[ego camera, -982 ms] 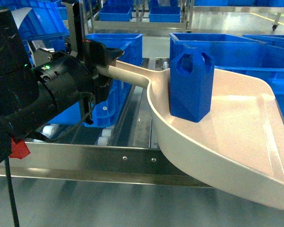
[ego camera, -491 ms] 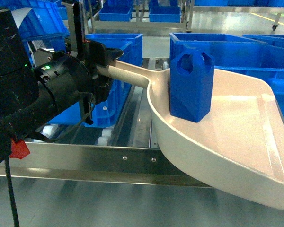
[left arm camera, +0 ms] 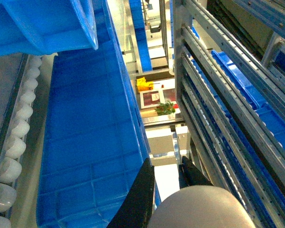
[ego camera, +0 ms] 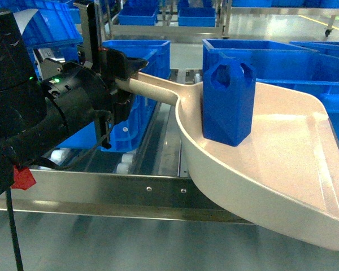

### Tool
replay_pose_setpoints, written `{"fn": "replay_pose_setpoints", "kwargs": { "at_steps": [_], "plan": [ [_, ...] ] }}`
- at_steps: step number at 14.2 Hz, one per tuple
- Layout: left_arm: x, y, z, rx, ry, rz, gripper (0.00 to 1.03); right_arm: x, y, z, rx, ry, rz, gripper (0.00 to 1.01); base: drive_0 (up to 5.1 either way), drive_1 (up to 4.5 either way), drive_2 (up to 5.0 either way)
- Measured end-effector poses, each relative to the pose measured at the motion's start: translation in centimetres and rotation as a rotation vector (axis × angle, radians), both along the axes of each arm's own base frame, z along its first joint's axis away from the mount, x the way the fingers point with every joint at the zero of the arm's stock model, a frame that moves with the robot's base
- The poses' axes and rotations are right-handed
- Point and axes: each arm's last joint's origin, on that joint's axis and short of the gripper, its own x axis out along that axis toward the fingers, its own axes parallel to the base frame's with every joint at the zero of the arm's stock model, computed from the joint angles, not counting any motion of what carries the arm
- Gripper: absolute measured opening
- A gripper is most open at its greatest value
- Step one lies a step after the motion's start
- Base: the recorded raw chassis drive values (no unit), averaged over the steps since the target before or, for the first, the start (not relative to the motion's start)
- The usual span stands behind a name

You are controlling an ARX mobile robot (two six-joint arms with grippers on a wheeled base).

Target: Place part in tray to right shelf

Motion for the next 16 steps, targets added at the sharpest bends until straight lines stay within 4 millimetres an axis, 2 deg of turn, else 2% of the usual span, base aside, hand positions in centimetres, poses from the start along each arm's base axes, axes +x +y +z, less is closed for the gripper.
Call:
{"fn": "replay_pose_setpoints", "kwargs": {
  "at_steps": [16],
  "plan": [
    [0.00,0.00,0.00,0.000,0.000,0.000,0.13,0.00,0.00,0.00,0.000,0.000,0.000,0.98,0.0,0.00,0.0]
  ]
}}
